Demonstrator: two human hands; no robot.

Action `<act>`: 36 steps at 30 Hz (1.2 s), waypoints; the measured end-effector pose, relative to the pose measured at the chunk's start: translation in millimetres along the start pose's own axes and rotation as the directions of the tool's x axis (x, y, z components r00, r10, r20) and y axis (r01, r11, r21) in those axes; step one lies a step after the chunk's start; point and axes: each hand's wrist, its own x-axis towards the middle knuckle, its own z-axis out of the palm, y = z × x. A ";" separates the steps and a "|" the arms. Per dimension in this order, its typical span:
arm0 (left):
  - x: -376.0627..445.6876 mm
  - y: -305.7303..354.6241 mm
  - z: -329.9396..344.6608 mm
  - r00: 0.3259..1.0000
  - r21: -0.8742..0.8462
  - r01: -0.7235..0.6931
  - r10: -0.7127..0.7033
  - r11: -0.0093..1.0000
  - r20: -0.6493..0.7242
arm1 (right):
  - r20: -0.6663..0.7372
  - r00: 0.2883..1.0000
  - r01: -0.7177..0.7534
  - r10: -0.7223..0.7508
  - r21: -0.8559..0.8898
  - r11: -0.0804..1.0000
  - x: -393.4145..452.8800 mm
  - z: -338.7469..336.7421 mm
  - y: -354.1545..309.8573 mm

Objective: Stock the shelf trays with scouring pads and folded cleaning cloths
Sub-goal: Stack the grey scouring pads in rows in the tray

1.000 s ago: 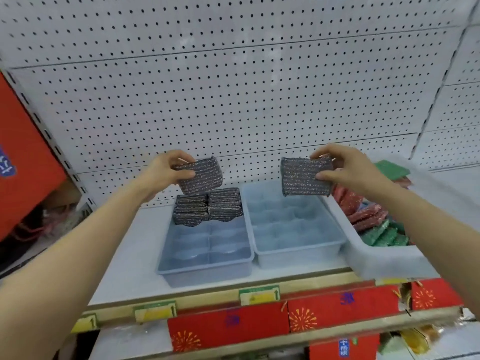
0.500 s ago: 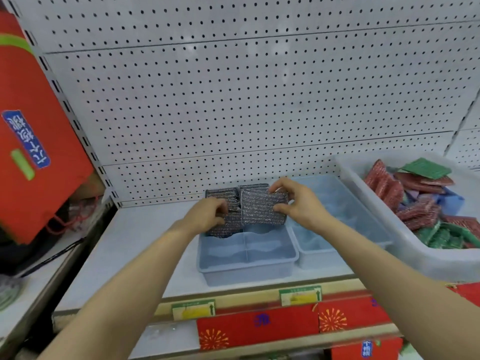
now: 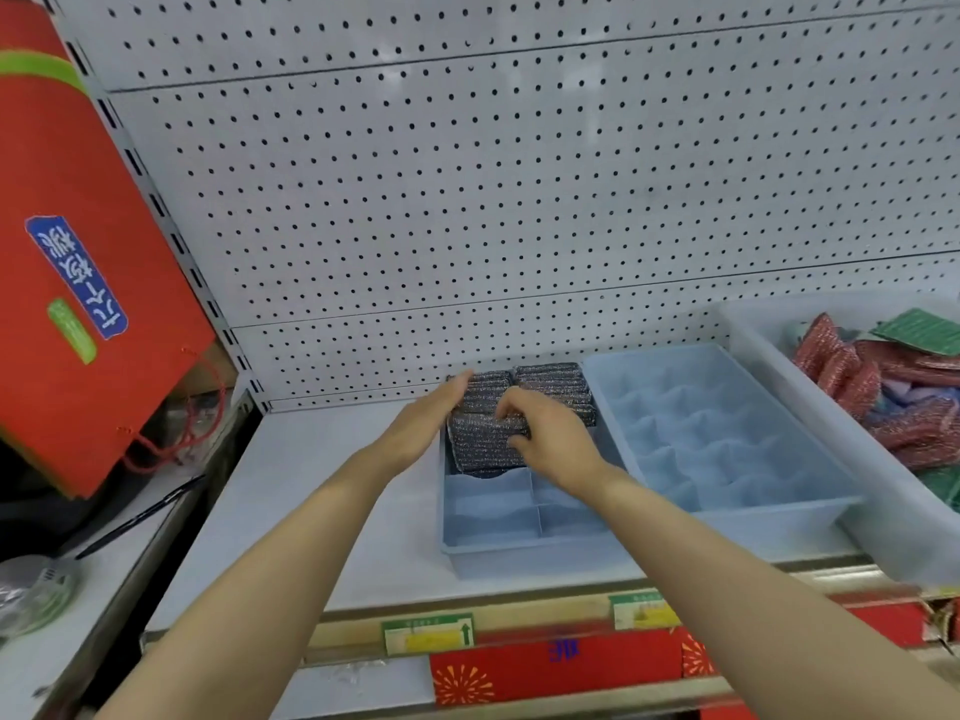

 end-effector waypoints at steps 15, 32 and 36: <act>0.1 20.9 56.6 0.982 0.508 0.073 0.028 0.858 -0.189 | -0.045 0.984 -0.163 0.171 0.146 0.976 15.2 30.8 10.4; 5.3 16.6 66.6 0.990 0.732 0.050 0.062 0.679 -0.126 | -0.074 0.997 -0.052 0.031 -0.293 0.955 -36.9 -52.9 43.3; 28.4 69.4 58.4 0.976 0.647 -0.002 0.141 0.763 -0.164 | -0.180 0.973 -0.201 0.142 -0.366 0.909 -74.0 -114.6 74.6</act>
